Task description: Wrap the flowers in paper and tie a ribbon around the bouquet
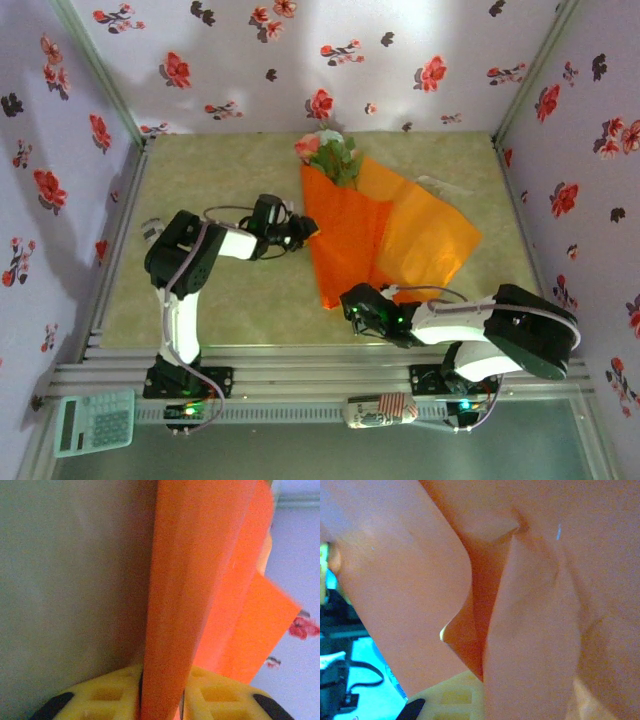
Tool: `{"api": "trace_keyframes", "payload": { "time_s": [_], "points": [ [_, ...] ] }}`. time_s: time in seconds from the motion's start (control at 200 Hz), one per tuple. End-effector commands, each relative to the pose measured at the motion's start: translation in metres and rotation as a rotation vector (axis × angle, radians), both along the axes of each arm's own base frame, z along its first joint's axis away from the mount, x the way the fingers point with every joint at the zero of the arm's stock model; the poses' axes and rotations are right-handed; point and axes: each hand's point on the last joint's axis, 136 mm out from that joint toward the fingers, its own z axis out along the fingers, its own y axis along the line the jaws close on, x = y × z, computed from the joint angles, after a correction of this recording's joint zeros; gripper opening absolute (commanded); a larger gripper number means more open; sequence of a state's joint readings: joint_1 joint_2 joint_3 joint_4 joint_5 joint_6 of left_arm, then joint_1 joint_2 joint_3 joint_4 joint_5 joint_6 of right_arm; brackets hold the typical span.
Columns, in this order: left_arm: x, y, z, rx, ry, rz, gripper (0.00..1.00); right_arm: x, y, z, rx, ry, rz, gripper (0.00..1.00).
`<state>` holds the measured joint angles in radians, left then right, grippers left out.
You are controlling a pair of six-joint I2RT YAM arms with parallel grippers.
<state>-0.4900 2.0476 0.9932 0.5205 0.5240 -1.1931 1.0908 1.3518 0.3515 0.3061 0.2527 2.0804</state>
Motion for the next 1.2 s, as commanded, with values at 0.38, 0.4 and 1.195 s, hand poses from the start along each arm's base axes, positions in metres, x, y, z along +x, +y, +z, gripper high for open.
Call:
{"api": "trace_keyframes", "payload": {
  "time_s": [0.38,0.4,1.195],
  "points": [
    [0.074,0.026,-0.007,0.032,-0.06,0.12,0.17,-0.008,-0.009,-0.011,0.153,0.22,-0.238,0.0],
    [0.076,0.026,-0.007,0.029,-0.06,0.12,0.12,-0.007,-0.008,-0.01,0.156,0.219,-0.237,0.0],
    [0.131,0.026,-0.008,-0.009,-0.082,0.168,0.22,-0.006,-0.01,-0.011,0.163,0.215,-0.233,0.0]
  ]
}}
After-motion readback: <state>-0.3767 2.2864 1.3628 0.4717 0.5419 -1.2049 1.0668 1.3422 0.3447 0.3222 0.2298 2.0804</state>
